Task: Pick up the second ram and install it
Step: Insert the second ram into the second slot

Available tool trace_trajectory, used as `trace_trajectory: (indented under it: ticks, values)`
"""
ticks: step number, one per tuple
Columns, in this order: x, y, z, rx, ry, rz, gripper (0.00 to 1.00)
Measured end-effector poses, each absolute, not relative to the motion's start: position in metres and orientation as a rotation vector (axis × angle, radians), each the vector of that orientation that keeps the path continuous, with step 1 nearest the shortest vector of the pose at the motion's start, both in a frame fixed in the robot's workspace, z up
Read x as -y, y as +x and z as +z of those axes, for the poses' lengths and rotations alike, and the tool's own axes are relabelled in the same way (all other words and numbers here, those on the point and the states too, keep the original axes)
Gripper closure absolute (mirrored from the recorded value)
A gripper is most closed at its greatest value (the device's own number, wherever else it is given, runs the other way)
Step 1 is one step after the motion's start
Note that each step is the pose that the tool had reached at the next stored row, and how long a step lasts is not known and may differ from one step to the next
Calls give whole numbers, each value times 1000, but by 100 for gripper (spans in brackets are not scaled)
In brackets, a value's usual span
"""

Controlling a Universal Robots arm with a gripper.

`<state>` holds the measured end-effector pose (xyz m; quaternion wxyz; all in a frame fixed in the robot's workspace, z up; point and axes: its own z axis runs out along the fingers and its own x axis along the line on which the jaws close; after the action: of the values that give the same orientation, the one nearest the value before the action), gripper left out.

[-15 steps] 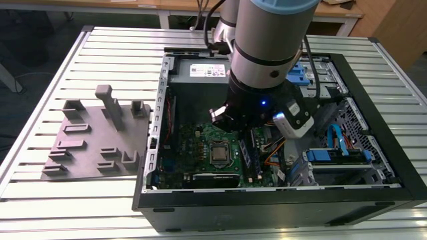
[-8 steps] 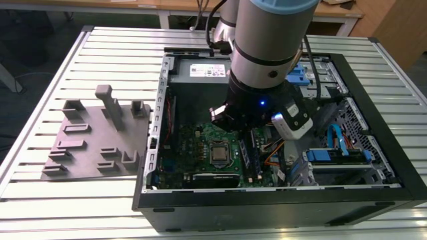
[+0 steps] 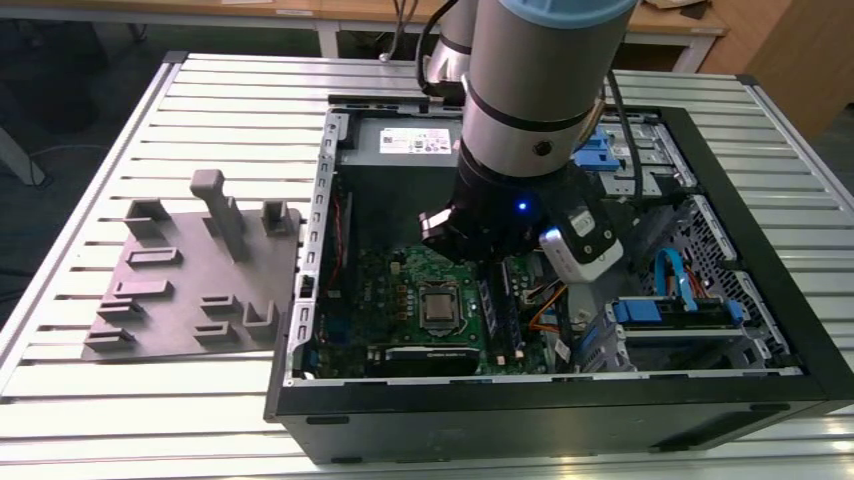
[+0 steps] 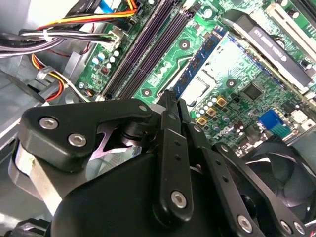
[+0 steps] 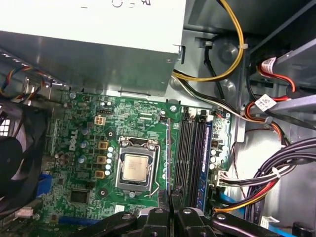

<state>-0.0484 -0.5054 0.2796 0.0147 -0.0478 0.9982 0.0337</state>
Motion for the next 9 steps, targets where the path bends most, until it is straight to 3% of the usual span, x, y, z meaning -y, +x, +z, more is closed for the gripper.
trace_trajectory:
  ticks: [9]
  values:
    - [505,-48,280,-3108,-69,104,86]
